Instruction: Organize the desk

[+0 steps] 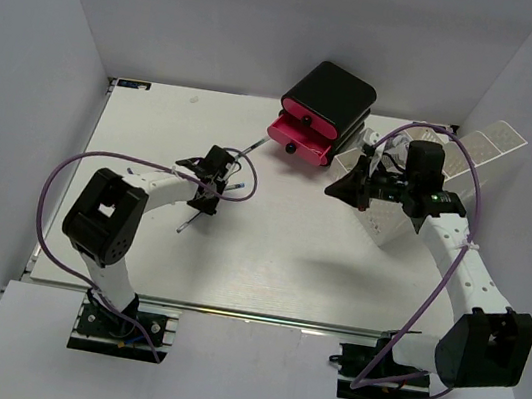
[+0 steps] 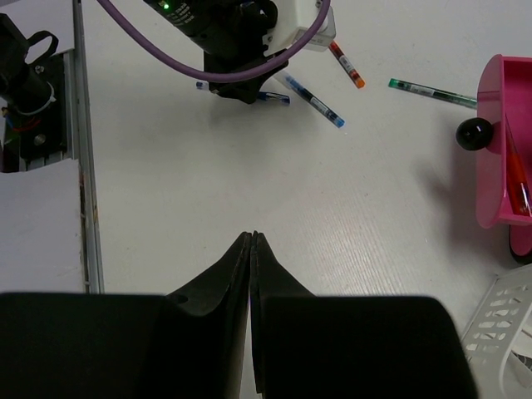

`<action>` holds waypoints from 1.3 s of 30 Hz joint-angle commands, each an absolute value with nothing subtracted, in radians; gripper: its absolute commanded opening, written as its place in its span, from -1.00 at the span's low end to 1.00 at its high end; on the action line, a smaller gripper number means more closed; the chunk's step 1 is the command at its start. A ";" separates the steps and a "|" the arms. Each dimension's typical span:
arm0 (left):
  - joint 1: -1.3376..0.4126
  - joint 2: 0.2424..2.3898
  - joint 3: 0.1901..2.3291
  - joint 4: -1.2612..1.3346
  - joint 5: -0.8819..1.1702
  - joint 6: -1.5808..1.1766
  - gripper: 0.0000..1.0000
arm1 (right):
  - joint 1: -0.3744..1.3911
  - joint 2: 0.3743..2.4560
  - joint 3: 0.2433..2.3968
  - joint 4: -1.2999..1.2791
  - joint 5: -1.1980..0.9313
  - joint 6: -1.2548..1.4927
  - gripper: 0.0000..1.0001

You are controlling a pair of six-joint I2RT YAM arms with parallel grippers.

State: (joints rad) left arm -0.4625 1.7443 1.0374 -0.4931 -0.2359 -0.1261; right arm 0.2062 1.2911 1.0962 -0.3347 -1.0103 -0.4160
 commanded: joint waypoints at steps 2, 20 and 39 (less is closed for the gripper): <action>-0.466 1.744 1.077 -0.495 -0.265 -0.097 -0.26 | 0.196 1.269 1.091 -0.321 -1.049 -0.400 -0.88; -0.466 1.787 1.061 -0.520 -0.216 -0.090 -0.81 | 0.169 1.259 1.089 -0.322 -1.078 -0.396 -0.88; -0.466 1.490 1.204 -0.212 0.310 -0.509 -1.00 | 0.149 1.239 1.085 -0.307 -1.098 -0.371 -0.90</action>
